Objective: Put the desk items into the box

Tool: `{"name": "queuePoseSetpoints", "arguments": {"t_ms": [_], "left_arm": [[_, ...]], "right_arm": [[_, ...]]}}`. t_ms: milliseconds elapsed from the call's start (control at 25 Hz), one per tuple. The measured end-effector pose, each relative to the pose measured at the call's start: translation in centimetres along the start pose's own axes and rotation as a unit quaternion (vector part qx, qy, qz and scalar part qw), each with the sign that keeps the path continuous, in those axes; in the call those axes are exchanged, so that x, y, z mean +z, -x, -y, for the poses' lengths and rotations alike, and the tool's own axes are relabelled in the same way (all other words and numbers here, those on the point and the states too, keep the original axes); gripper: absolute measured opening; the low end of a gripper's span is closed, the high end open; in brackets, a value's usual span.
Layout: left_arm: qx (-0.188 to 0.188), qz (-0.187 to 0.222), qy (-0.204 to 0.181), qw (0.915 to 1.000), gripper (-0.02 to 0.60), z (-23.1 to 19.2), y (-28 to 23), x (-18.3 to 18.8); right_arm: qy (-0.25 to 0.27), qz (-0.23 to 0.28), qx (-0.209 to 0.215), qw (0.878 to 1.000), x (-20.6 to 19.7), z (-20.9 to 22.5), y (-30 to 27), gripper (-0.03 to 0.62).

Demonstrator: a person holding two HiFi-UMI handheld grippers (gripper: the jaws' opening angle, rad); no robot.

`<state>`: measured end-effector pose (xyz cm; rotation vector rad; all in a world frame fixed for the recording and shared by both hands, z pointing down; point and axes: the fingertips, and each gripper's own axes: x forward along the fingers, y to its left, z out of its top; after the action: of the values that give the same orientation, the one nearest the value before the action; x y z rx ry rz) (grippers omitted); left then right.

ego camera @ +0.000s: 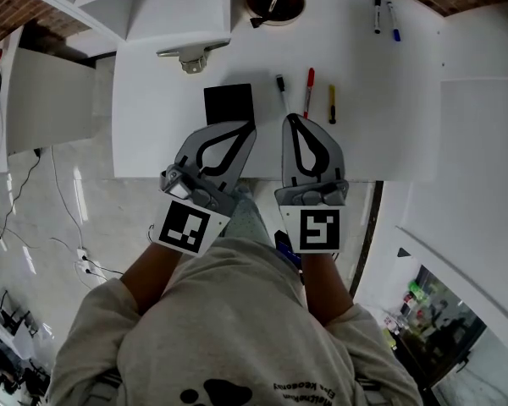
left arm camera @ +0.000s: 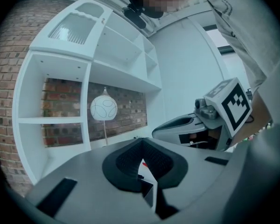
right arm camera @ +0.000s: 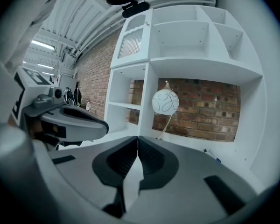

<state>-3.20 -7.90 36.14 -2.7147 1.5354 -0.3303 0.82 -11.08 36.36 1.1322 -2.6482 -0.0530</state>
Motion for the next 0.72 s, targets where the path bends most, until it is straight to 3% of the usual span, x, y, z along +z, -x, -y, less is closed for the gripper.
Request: {"name": "queuePoseSetpoints", "arguments": {"t_ms": [320, 720], "left_arm": [[-0.006, -0.038, 0.013, 0.9992, 0.006, -0.4, -2.5, -2.3], [-0.015, -0.069, 0.035, 0.9969, 0.006, -0.8, -4.8, -3.9]], "right_arm": [[0.004, -0.037, 0.020, 0.999, -3.1, 0.7, -2.4, 0.018], [-0.048, -0.090, 0.041, 0.994, -7.8, 1.8, -5.3, 0.020]]}}
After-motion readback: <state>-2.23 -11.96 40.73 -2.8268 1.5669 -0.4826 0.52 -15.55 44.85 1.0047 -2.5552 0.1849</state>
